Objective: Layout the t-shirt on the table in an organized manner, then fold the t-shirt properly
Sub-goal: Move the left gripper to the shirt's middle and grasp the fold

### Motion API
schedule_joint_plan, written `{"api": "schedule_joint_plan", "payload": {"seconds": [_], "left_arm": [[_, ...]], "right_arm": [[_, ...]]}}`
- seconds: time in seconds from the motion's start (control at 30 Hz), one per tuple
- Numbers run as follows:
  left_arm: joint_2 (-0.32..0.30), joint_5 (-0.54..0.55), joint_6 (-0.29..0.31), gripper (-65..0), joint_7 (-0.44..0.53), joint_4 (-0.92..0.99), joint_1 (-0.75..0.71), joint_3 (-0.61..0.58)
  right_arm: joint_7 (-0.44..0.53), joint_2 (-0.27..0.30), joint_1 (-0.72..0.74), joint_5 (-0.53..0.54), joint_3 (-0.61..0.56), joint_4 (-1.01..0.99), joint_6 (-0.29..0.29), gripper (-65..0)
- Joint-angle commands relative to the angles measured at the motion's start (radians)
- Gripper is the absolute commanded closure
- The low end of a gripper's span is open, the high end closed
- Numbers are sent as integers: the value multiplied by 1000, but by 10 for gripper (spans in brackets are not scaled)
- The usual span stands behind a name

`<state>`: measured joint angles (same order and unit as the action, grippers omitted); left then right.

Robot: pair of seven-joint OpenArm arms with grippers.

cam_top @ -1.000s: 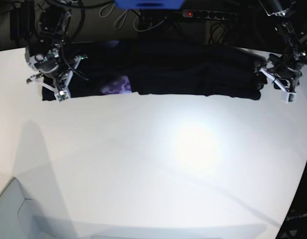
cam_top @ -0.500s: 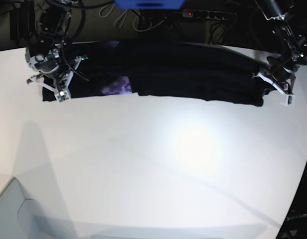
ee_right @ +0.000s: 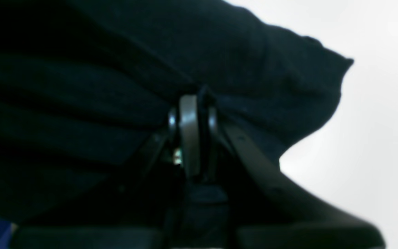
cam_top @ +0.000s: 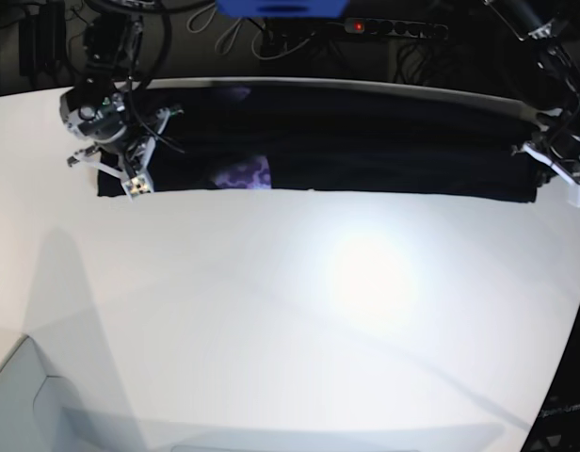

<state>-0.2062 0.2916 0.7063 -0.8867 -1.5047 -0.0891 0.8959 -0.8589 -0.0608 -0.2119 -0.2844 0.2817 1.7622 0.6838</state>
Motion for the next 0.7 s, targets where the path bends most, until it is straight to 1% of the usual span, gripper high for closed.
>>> {"api": "schedule_joint_plan", "payload": {"seconds": [0.0,0.1,0.23,0.3,0.4,0.57,0.67], "left_arm": [[7,8,-8,-2,2,-50,21,4],[64,8,-8,-2,-38,-175,16,6],[175,2,-8,-2,-62,-346,-21,-8],[235,-1,-8,-2,-65,-428,-45,-57],[296,-1,-12,-2,-59,-495,-93,-151],[347,-1,-14,-2,-58,-497,-133,-330],[348,-1,-12,-2,-64,-497,-165,-461]], "right_arm": [[-35,-1,-11,-11,-9,-6,14,0],[-35,-1,-11,-11,-17,-6,14,0],[-35,-1,-5,-11,-17,-6,14,0],[-35,-1,-5,-11,-17,-6,14,0],[-35,-1,-5,-11,-17,-6,14,0],[-36,-3,-7,-11,-17,-6,14,0],[-36,-3,-10,-11,-17,-6,14,0]]}}
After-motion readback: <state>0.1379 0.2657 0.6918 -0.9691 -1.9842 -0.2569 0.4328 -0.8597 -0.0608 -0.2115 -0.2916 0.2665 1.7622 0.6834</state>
